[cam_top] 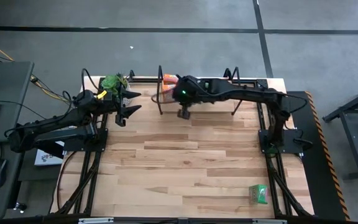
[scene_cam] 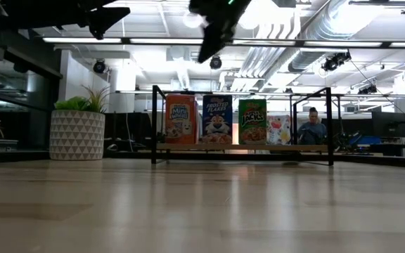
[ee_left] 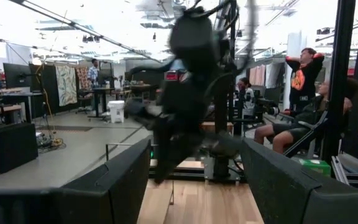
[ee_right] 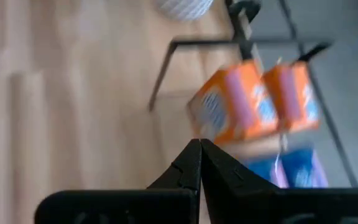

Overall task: Stack cereal on shelf
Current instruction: Put the green cereal box on the shelf aligned with the other green cereal box

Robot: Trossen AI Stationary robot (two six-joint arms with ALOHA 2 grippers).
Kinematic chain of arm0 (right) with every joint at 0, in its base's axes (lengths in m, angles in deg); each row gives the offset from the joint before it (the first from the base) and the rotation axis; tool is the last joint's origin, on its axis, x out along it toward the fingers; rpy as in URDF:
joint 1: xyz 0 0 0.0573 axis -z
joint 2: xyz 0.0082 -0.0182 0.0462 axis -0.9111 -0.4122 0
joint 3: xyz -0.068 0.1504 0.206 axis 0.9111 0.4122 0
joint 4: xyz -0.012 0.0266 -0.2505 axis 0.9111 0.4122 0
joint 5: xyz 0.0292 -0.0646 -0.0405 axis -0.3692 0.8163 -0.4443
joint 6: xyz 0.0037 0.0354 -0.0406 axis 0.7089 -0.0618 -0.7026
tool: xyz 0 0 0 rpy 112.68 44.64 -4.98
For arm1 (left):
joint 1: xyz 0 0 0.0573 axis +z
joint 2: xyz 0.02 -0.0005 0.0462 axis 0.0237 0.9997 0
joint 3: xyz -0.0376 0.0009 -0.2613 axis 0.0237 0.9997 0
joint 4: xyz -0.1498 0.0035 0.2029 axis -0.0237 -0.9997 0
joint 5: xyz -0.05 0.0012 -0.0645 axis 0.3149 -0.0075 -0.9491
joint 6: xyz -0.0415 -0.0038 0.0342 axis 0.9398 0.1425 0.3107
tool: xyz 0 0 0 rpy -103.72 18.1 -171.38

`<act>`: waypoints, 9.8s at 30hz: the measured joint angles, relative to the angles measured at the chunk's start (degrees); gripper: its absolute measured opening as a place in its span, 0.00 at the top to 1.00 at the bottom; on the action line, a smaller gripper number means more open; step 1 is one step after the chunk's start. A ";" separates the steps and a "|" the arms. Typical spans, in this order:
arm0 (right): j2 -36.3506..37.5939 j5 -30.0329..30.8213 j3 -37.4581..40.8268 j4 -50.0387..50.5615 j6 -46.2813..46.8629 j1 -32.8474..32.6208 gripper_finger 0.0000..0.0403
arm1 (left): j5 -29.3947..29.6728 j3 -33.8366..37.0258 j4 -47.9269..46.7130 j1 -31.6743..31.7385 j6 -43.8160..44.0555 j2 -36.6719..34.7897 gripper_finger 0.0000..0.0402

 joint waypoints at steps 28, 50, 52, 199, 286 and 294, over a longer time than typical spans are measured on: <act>12.42 -8.82 6.42 40.70 76.64 -31.16 0.89 | -0.02 0.00 0.20 -0.07 2.05 -0.02 0.40; 13.16 -22.02 12.65 40.90 139.63 -63.86 0.27 | -0.46 0.00 0.21 -0.31 4.61 -0.02 0.40; 12.70 -23.99 12.65 40.88 141.53 -66.22 0.27 | -0.46 0.00 0.21 -0.31 4.67 -0.02 0.40; -3.34 -1.43 4.01 23.69 -5.46 12.48 0.70 | 0.68 0.00 -1.12 -0.31 4.02 -0.01 0.40; -3.23 0.27 1.02 27.04 -6.15 12.52 0.52 | 0.63 0.00 -2.46 -0.33 3.96 0.00 0.40; -3.25 -1.76 1.02 24.95 -5.85 13.21 0.52 | 0.63 0.00 -2.44 -0.33 3.97 -0.01 0.40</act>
